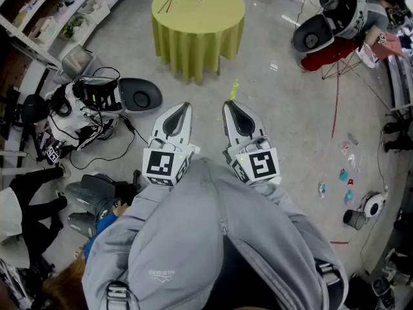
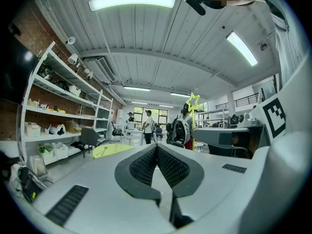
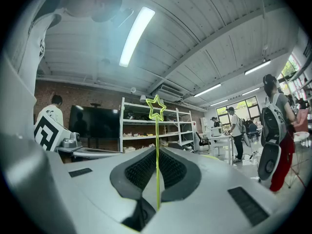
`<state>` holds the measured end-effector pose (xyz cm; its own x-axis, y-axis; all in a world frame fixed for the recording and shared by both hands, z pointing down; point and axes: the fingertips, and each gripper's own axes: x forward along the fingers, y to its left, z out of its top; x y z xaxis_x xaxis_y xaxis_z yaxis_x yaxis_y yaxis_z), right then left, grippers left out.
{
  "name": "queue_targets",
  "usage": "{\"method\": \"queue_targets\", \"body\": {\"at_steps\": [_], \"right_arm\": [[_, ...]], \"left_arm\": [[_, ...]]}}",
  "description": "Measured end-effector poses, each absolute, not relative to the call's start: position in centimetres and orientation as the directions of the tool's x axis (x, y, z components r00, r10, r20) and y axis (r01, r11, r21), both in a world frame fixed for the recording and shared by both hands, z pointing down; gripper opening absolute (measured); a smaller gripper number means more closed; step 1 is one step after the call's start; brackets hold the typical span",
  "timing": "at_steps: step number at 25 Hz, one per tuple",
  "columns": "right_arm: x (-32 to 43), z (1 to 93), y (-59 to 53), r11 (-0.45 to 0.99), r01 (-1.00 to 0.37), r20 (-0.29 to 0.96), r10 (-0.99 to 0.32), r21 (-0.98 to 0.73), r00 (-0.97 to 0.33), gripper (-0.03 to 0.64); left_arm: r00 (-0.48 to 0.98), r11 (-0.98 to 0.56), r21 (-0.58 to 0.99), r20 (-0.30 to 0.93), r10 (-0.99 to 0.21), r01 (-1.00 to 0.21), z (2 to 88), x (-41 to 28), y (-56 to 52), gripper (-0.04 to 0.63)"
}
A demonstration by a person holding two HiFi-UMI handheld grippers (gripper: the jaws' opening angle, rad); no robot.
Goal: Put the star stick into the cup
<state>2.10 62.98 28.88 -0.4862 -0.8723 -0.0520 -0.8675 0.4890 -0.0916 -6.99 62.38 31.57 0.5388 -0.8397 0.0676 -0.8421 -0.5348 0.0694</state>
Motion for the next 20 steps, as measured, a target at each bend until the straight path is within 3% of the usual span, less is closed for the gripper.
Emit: {"method": "queue_targets", "body": {"at_steps": [20], "right_arm": [[5.6,30.4,60.7,0.525,-0.842,-0.052,-0.851,-0.125,-0.523,0.04]], "left_arm": [[0.52,-0.512,0.089,0.11,-0.847,-0.854,33.8,-3.3,60.7,0.017]]}}
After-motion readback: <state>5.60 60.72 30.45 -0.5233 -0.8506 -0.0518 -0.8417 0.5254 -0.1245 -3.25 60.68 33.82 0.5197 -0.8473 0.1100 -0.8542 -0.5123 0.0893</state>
